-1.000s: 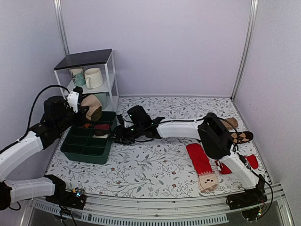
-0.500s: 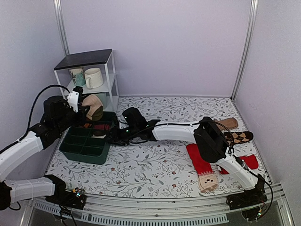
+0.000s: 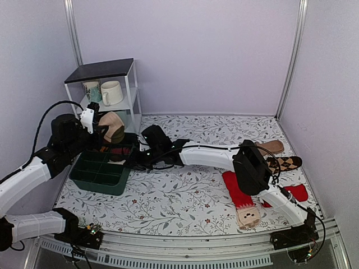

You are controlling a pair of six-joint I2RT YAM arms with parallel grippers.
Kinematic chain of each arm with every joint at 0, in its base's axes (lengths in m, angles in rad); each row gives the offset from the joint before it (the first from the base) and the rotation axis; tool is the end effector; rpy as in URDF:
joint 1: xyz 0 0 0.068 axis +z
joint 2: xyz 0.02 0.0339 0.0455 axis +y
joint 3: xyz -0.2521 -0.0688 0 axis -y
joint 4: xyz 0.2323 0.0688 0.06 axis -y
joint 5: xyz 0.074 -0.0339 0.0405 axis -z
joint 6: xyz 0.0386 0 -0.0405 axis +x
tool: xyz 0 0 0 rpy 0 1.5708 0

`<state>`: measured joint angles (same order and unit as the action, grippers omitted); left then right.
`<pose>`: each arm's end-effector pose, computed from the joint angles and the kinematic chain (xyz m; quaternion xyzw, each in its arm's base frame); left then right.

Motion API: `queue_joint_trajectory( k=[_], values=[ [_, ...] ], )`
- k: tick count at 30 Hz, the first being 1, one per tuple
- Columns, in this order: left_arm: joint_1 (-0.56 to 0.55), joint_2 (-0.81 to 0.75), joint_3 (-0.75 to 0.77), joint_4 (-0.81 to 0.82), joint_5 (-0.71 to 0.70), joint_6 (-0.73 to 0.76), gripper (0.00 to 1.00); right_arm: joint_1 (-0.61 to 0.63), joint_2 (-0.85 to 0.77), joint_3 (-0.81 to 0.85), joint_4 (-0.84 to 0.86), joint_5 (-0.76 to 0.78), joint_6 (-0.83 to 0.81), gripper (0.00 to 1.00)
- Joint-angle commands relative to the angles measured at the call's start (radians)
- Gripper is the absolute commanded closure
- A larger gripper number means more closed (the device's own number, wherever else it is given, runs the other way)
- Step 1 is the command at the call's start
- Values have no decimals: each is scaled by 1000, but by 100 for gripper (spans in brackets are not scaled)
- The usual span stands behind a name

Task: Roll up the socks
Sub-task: Adjust the storage box at the corner of the board.

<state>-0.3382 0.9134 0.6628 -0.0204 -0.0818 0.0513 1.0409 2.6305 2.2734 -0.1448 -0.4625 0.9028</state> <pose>0.2032 -0.0681 0.2835 0.1297 0.7852 -0.0542 0.6030 0.2751 0.5037 0.1596 -0.1743 0.8276 0.5207 0.1166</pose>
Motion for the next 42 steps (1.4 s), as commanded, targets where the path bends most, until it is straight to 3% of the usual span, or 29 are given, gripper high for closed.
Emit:
queue_joint_trajectory(
  k=[1,5,8,12,19,35,39,42],
  values=[
    [-15,-23,-3,28,12,-9,100,30,38,55,-113,123,-79,94],
    [-16,-29,-2,18,-29,-25,100,46,1,38,-208,251,-135,97],
    [-17,-26,-5,16,-58,-36,100,62,-77,-61,-177,343,-204,96],
    [-16,-16,-2,9,-79,-46,100,68,-140,-101,-158,399,-225,76],
    [-22,-7,-7,-14,-109,-66,100,96,-128,-16,-205,440,-249,61],
    [-68,-16,-25,-31,-171,-85,100,123,12,141,-208,404,-186,60],
    [-79,-8,-34,-43,-191,-91,100,124,4,135,-248,451,-194,60],
    [-81,9,-64,-35,-212,-105,100,121,-60,37,-234,491,-201,57]
  ],
)
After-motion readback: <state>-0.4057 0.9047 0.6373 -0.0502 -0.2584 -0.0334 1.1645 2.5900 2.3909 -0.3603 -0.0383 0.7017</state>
